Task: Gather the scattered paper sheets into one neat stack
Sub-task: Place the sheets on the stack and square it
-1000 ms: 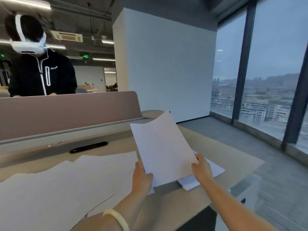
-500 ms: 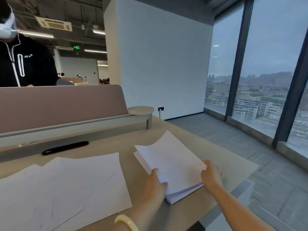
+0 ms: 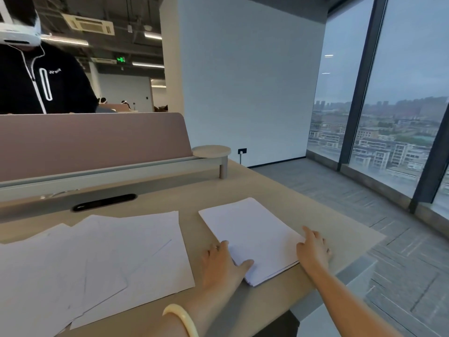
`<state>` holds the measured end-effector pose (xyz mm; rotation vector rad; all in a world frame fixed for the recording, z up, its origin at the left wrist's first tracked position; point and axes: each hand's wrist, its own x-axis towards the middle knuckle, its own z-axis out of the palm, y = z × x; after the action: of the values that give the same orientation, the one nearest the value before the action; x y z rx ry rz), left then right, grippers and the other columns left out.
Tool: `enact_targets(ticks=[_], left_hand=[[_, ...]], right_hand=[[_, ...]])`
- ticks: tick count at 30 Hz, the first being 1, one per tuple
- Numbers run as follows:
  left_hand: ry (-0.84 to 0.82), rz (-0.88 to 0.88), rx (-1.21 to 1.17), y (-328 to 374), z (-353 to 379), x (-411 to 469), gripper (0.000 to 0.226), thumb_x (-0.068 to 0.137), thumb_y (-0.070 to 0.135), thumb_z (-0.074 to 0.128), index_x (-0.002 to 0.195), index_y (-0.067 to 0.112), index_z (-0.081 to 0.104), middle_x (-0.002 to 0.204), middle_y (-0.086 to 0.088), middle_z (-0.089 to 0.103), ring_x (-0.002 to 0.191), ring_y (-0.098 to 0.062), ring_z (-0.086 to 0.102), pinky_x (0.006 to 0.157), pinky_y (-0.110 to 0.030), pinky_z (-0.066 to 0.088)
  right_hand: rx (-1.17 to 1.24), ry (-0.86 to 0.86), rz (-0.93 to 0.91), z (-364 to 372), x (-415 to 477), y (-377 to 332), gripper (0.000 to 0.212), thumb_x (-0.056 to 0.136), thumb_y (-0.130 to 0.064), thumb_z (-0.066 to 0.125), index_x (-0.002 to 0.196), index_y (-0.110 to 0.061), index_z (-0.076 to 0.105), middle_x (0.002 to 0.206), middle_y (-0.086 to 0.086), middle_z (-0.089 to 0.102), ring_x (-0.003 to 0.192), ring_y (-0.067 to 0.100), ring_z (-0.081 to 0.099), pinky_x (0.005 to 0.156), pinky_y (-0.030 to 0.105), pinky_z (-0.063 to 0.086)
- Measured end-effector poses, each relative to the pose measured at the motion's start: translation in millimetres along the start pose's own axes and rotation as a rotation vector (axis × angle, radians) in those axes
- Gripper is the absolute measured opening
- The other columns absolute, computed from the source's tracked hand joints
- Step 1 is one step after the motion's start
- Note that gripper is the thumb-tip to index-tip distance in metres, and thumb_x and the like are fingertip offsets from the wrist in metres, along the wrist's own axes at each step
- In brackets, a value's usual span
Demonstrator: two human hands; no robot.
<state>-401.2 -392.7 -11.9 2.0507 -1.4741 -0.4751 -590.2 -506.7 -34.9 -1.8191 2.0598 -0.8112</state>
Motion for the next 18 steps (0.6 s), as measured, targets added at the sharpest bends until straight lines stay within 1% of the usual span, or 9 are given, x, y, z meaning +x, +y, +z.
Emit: enact_targets(ticks=[2,4,5,7,10,13,16,18], left_hand=[[-0.010,-0.038,0.043,0,1,0,0.083,0.085,0.062,0.045,0.148,0.016,0.016,0.148,-0.003,0.032,0.137,-0.024,0.026,0.110,-0.033,0.025],[-0.076,-0.071,0.012,2,5,0,0.084,0.089,0.060,0.040,0.151,0.015,0.004,0.152,-0.004,0.026,0.142,-0.024,0.019,0.114,-0.036,0.020],[-0.102,-0.077,0.002,4,7,0,0.084,0.090,0.059,0.038,0.151,0.015,0.001,0.154,-0.004,0.024,0.143,-0.024,0.016,0.115,-0.037,0.018],[-0.119,-0.075,-0.014,5,10,1,0.081,0.092,0.056,0.036,0.151,0.015,0.000,0.156,-0.003,0.020,0.145,-0.023,0.012,0.116,-0.036,0.015],[-0.119,-0.078,-0.029,5,12,2,0.078,0.092,0.056,0.035,0.151,0.018,0.000,0.157,-0.003,0.017,0.145,-0.023,0.012,0.116,-0.037,0.016],[-0.131,-0.072,-0.051,2,10,3,0.077,0.093,0.055,0.035,0.151,0.019,-0.001,0.157,-0.004,0.018,0.145,-0.025,0.013,0.116,-0.038,0.017],[-0.126,-0.054,-0.092,-2,1,4,0.077,0.093,0.053,0.037,0.151,0.018,0.000,0.157,-0.005,0.017,0.145,-0.026,0.014,0.118,-0.039,0.017],[-0.081,-0.012,-0.103,-3,-7,6,0.078,0.091,0.054,0.041,0.151,0.019,0.006,0.156,-0.004,0.021,0.143,-0.026,0.021,0.117,-0.042,0.023]], right_hand=[[0.018,-0.005,-0.003,0,-1,0,0.052,0.094,-0.013,0.036,0.146,-0.017,0.027,0.148,0.010,0.035,0.135,0.029,0.031,0.112,0.042,0.021],[0.009,-0.013,-0.008,2,-2,0,0.052,0.096,-0.020,0.036,0.147,-0.017,0.025,0.148,0.008,0.037,0.135,0.028,0.032,0.112,0.043,0.021],[0.000,-0.018,-0.009,2,-1,0,0.052,0.096,-0.023,0.037,0.147,-0.017,0.024,0.147,0.007,0.039,0.135,0.028,0.032,0.113,0.043,0.021],[-0.010,-0.021,-0.008,2,-1,0,0.052,0.096,-0.023,0.038,0.146,-0.018,0.025,0.146,0.006,0.041,0.135,0.027,0.033,0.113,0.042,0.020],[-0.012,-0.017,-0.018,1,-2,-1,0.051,0.096,-0.022,0.038,0.146,-0.019,0.027,0.146,0.006,0.041,0.136,0.027,0.032,0.113,0.043,0.021],[0.002,-0.016,-0.006,-1,-4,-1,0.053,0.097,-0.028,0.038,0.147,-0.019,0.025,0.149,0.006,0.037,0.138,0.028,0.029,0.113,0.043,0.019],[0.063,0.043,-0.007,-5,-9,-4,0.056,0.096,-0.037,0.041,0.147,-0.019,0.025,0.151,0.007,0.032,0.140,0.029,0.027,0.115,0.046,0.017],[0.081,0.096,-0.046,-11,-15,-8,0.057,0.095,-0.040,0.043,0.146,-0.019,0.028,0.153,0.007,0.030,0.141,0.028,0.025,0.116,0.047,0.015]])
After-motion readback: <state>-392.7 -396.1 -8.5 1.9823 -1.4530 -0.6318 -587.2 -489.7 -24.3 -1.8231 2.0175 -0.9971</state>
